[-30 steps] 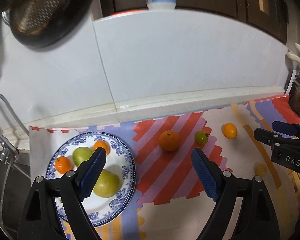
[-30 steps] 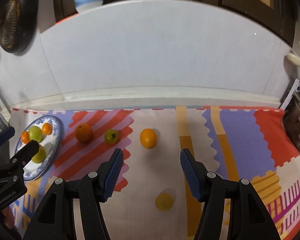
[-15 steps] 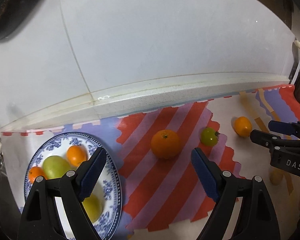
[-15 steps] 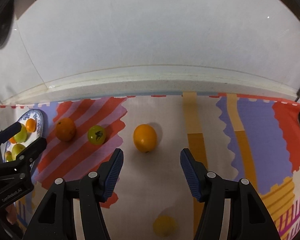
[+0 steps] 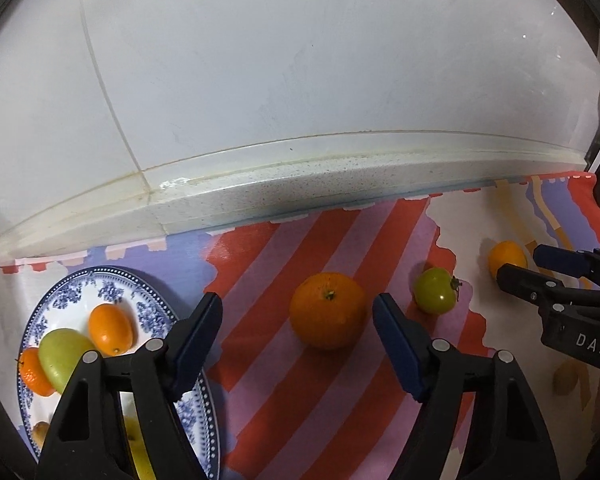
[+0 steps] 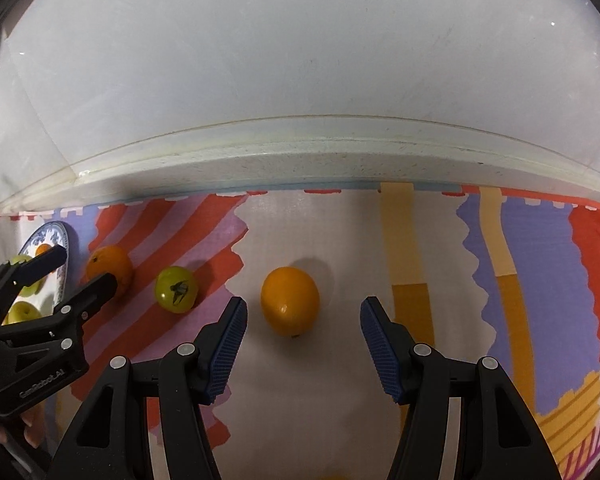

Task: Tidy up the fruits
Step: 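Grasp the large orange with the left tool while the right tool grasps the small orange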

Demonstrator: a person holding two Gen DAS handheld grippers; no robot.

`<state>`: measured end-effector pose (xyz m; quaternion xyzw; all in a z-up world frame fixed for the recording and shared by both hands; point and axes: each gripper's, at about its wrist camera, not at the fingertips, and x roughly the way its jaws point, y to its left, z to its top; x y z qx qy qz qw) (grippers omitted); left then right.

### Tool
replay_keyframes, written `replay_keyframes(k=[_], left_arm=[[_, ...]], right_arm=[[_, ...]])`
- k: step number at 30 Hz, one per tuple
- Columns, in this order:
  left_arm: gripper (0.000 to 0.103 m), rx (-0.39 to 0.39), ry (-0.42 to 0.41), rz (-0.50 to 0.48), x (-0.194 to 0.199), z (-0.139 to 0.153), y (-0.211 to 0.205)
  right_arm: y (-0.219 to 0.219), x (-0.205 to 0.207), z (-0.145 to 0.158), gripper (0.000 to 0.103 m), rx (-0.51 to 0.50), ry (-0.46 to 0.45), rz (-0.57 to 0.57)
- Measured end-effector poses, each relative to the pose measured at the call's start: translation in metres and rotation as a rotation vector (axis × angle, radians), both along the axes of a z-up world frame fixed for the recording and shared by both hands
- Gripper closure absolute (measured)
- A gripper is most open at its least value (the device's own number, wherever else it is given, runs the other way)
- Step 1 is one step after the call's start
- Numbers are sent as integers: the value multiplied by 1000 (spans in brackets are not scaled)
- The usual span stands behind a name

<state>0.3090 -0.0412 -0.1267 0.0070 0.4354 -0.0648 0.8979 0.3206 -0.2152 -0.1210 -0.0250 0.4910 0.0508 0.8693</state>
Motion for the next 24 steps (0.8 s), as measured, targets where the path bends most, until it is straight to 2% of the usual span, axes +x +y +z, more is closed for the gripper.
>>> replay_keyframes(k=[6, 11, 14, 18, 24], left_arm=[[40, -25, 32, -7, 5, -7, -2], [54, -52, 43, -23, 8, -10, -2], [61, -66, 45, -36, 12, -10, -5], [62, -60, 45, -30, 16, -10, -9], [62, -55, 27, -27, 8, -6, -11]], right_arm=[[-2, 4, -4, 44, 4, 10, 0], [-3, 6, -7, 50, 14, 20, 5], [-3, 8, -8, 59, 25, 22, 14], [-3, 6, -6, 70, 23, 14, 29], [-3, 2, -3, 70, 14, -10, 31]])
